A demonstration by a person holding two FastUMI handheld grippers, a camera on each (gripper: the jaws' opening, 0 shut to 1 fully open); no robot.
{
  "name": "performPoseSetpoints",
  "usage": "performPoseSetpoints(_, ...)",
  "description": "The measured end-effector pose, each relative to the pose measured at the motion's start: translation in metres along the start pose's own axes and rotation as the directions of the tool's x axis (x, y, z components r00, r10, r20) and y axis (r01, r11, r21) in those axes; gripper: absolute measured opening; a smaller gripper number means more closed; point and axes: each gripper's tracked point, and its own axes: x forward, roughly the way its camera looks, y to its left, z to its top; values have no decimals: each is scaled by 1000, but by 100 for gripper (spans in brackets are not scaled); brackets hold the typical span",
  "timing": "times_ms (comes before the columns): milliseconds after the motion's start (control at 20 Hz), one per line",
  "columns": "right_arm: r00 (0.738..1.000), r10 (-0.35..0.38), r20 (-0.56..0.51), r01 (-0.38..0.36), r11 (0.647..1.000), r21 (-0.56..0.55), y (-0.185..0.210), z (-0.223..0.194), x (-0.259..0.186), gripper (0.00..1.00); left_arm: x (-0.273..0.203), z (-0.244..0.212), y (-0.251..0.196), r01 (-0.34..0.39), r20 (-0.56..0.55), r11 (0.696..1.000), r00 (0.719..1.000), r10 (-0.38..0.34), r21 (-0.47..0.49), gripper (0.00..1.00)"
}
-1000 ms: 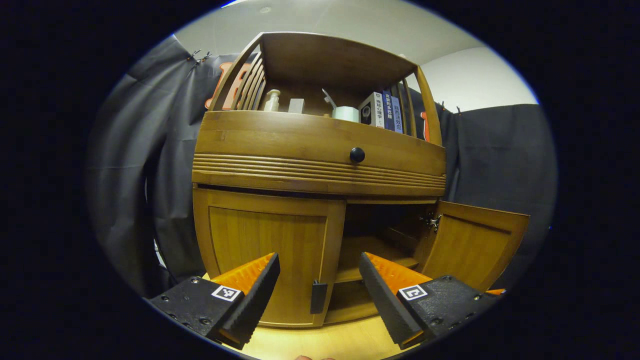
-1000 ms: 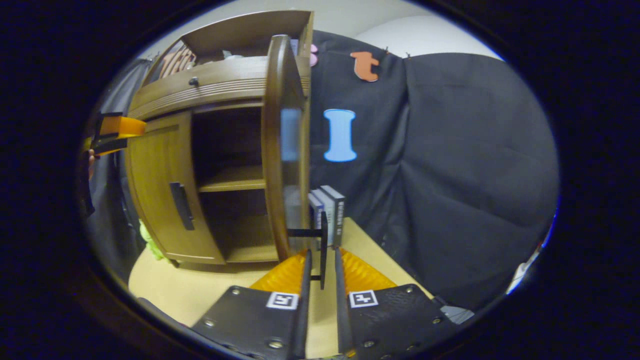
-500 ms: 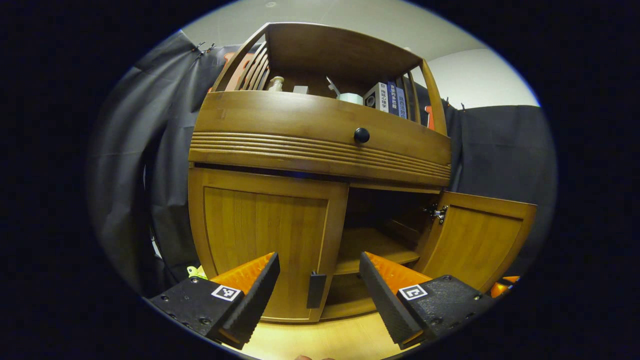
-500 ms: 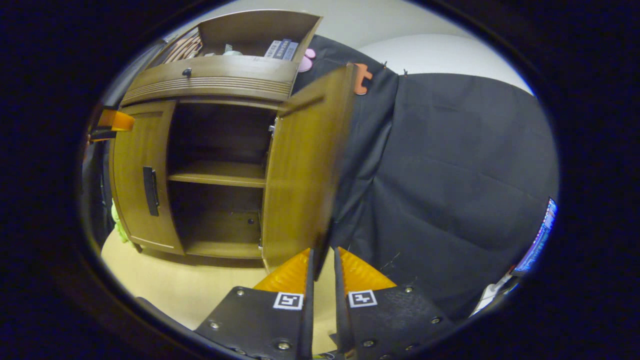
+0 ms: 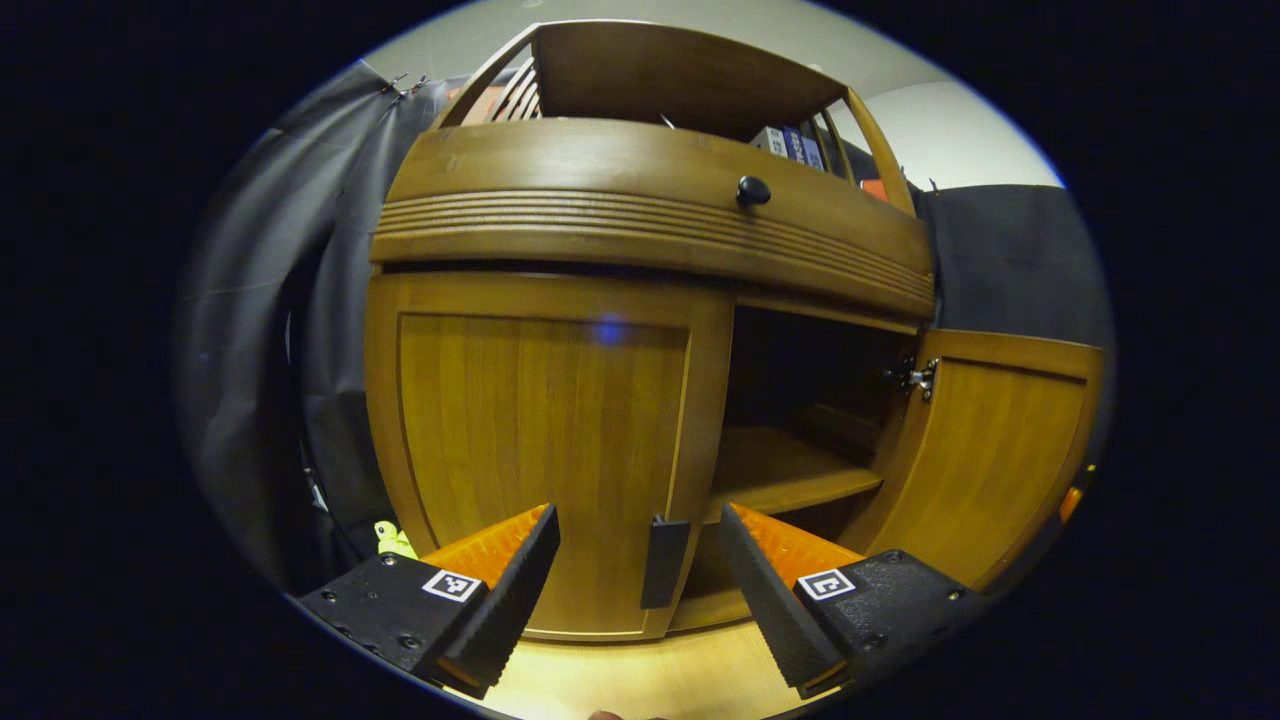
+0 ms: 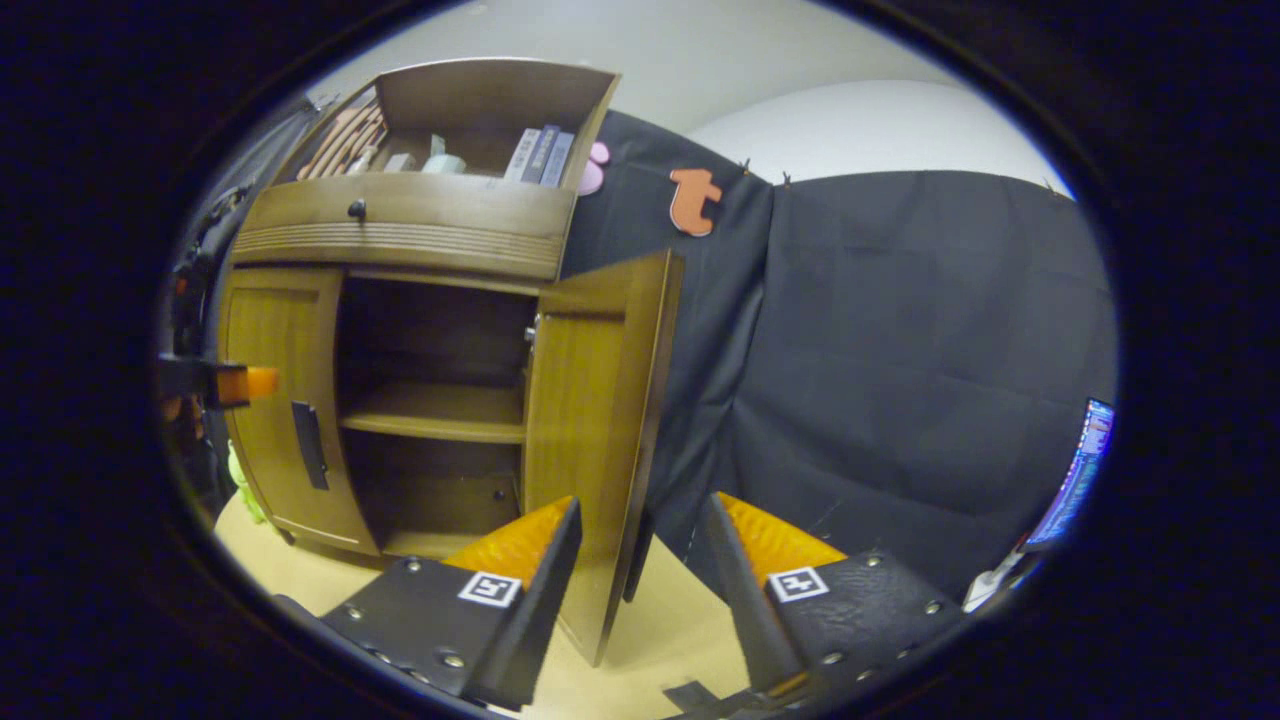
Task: Open the right door of the double-door shoe cabinet with the right hand, and open the left door with the left hand.
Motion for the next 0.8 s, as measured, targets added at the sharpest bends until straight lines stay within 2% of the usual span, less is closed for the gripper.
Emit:
performPoseSetpoints(150, 1000, -2, 22, 1, 1000, 16, -2, 13, -13, 91, 23, -21, 0, -4, -30, 1000, 1000, 4, 2, 99)
performPoseSetpoints(250, 1000, -6, 28, 5, 999, 39, -3, 18, -20, 94, 39, -33, 1, -8, -53, 1000, 999, 8, 2, 99)
performPoseSetpoints(300, 1000, -12, 27, 11, 999, 46, -4, 19, -23, 91, 44, -38, 0, -14, -57, 1000, 998, 15, 6, 94)
performPoseSetpoints(400, 999, -26, 25, 25, 999, 44, -7, 20, -28, 91, 60, -44, -9, 14, -63, 1000, 998, -14, 5, 86)
performPoseSetpoints(500, 999, -35, 20, 34, 999, 39, -9, 19, -30, 94, 73, -59, -10, 3, -84, 999, 996, -1, 32, 67)
performPoseSetpoints(550, 999, -37, 16, 37, 999, 36, -9, 19, -30, 94, 75, -66, -13, 14, -96, 999, 995, -10, 32, 66)
performPoseSetpoints(600, 999, -40, 13, 39, 999, 31, -10, 18, -30, 91, 74, -69, -19, 29, -104, 999, 994, -27, 16, 58)
performPoseSetpoints(700, 999, -39, 9, 39, 999, 24, -9, 18, -29, 91, 77, -66, -20, 17, -78, 1000, 997, -16, 14, 41)
performPoseSetpoints(800, 1000, -24, 10, 24, 999, 29, -8, 19, -28, 94, 72, -69, -19, 17, -85, 1000, 996, -15, 15, 35)
